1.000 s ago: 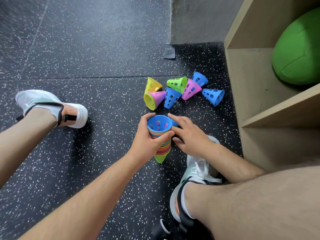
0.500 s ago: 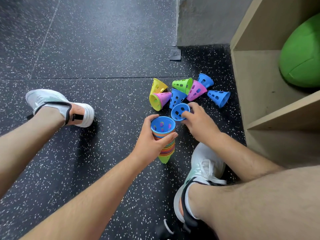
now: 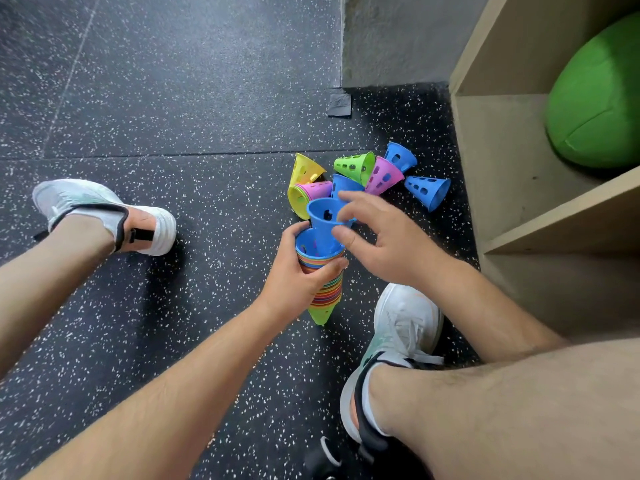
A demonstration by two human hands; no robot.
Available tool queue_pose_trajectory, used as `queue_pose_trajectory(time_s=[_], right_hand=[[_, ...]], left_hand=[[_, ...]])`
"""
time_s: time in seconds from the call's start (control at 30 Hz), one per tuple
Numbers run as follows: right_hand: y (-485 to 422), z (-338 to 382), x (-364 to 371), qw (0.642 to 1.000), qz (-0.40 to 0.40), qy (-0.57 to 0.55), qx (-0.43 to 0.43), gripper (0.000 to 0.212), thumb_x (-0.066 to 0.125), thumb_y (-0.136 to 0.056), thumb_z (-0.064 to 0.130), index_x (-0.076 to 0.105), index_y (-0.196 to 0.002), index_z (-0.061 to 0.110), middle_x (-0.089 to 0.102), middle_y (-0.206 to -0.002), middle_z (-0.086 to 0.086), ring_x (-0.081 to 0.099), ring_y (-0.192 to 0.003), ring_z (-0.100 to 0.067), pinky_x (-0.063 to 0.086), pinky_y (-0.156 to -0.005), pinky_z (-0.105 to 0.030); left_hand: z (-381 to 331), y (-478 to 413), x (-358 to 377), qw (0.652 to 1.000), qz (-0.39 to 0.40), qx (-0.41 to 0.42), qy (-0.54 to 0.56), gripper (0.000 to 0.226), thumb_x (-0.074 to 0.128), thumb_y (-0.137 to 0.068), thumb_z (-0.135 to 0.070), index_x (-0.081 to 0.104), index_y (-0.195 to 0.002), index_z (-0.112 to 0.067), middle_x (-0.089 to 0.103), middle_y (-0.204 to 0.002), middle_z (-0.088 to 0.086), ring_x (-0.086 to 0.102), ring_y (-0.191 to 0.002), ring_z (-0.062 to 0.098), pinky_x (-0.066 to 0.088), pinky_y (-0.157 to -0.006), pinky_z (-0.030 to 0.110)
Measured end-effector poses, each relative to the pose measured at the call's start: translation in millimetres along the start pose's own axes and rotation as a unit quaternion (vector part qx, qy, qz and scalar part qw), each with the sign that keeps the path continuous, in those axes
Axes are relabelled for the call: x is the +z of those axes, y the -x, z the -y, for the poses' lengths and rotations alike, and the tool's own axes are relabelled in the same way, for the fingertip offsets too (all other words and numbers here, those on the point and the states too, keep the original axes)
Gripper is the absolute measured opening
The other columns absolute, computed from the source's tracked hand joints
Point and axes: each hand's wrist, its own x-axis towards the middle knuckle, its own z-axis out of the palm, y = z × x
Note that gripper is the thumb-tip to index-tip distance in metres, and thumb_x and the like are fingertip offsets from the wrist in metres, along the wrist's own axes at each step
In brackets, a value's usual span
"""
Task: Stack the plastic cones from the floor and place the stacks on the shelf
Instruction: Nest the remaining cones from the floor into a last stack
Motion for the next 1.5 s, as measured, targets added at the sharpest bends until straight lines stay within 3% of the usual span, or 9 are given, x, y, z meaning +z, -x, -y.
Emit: queue_pose_trajectory(time_s=[0.2,0.3,0.4,0.63,0.8,0.93,1.2,1.37,1.5], right_hand=[[9.6,-7.7,20.2,0.993,0.052,-0.037,0.096,0.023,0.065,-0.091,0.05,0.061,-0.103,0.031,0.063,-0.098,0.01,0.061,-0.084,-0.007,0.052,-0.08,-0.031],[12.0,-8.6,27.3,0.985,0.048,-0.108,0.122,0.044,0.07,-0.084,0.055,0.058,-0.12,0.034,0.064,-0.113,0.016,0.066,-0.092,-0.003,0.056,-0.088,-0.036],[11.2,-8.7,29.6,0.982,0.05,-0.126,0.129,0.066,0.069,-0.076,0.063,0.055,-0.134,0.035,0.06,-0.129,0.021,0.064,-0.103,-0.002,0.055,-0.093,-0.037],[10.6,-5.9,28.8,0.98,0.065,-0.13,0.137,0.063,0.073,-0.079,0.059,0.062,-0.134,0.032,0.055,-0.135,0.023,0.063,-0.104,0.001,0.054,-0.095,-0.032],[10.0,-4.9,27.0,0.978,0.063,-0.139,0.145,0.057,0.076,-0.083,0.05,0.062,-0.134,0.028,0.056,-0.135,0.02,0.064,-0.104,-0.001,0.055,-0.093,-0.032],[10.2,-7.9,26.1,0.975,0.061,-0.151,0.152,0.061,0.075,-0.081,0.053,0.062,-0.134,0.026,0.058,-0.132,0.02,0.065,-0.104,-0.005,0.056,-0.093,-0.039],[9.2,-13.3,23.2,0.972,0.053,-0.16,0.163,0.067,0.074,-0.077,0.059,0.062,-0.133,0.025,0.06,-0.129,0.018,0.066,-0.102,-0.006,0.057,-0.093,-0.039],[9.5,-15.4,25.9,0.97,0.05,-0.173,0.162,0.054,0.078,-0.084,0.044,0.063,-0.132,0.024,0.06,-0.127,0.018,0.066,-0.1,-0.006,0.055,-0.085,-0.029],[9.1,-15.5,26.7,0.972,0.056,-0.163,0.162,0.055,0.077,-0.083,0.048,0.063,-0.132,0.028,0.059,-0.128,0.019,0.065,-0.101,-0.003,0.054,-0.083,-0.026]], left_hand=[[6.3,0.6,1.7,0.999,-0.018,0.021,-0.021,0.086,0.084,-0.087,-0.023,0.024,-0.147,-0.032,0.064,-0.12,-0.018,0.067,-0.1,-0.011,0.05,-0.086,0.012],[13.1,2.0,-0.5,0.999,-0.015,0.021,-0.034,0.09,0.085,-0.077,-0.046,0.026,-0.146,-0.039,0.065,-0.126,-0.016,0.068,-0.111,0.0,0.054,-0.095,0.022],[13.8,7.7,-10.9,0.999,0.015,0.028,-0.026,0.092,0.088,-0.081,-0.04,0.03,-0.152,-0.032,0.063,-0.135,-0.014,0.066,-0.119,0.004,0.052,-0.099,0.025],[24.2,2.5,-56.6,0.983,-0.079,0.148,-0.079,0.045,0.043,-0.094,-0.03,0.052,-0.136,-0.016,0.06,-0.132,0.009,0.06,-0.122,0.023,0.046,-0.103,0.037],[8.9,-47.5,-51.5,0.986,-0.033,0.019,-0.164,0.037,0.043,-0.11,-0.023,0.055,-0.145,-0.015,0.054,-0.141,-0.001,0.049,-0.125,0.004,0.038,-0.115,0.033],[-13.3,-77.2,-32.5,0.983,0.011,0.001,-0.181,0.041,0.04,-0.112,-0.023,0.052,-0.15,-0.014,0.052,-0.14,-0.005,0.043,-0.124,0.001,0.03,-0.093,0.011],[-14.2,-107.6,-25.1,0.978,0.035,-0.034,-0.202,0.044,0.04,-0.112,-0.031,0.05,-0.153,-0.021,0.051,-0.156,0.001,0.045,-0.143,0.017,0.034,-0.116,0.03],[-14.3,-102.6,-27.4,0.979,-0.034,0.012,-0.2,0.031,0.051,-0.109,-0.023,0.067,-0.135,-0.018,0.068,-0.123,-0.009,0.058,-0.104,-0.003,0.042,-0.085,0.006],[-15.8,-87.1,-46.5,0.977,-0.137,0.053,-0.157,0.022,0.071,-0.097,-0.02,0.075,-0.118,-0.016,0.077,-0.106,-0.003,0.067,-0.089,0.004,0.055,-0.086,0.022]])
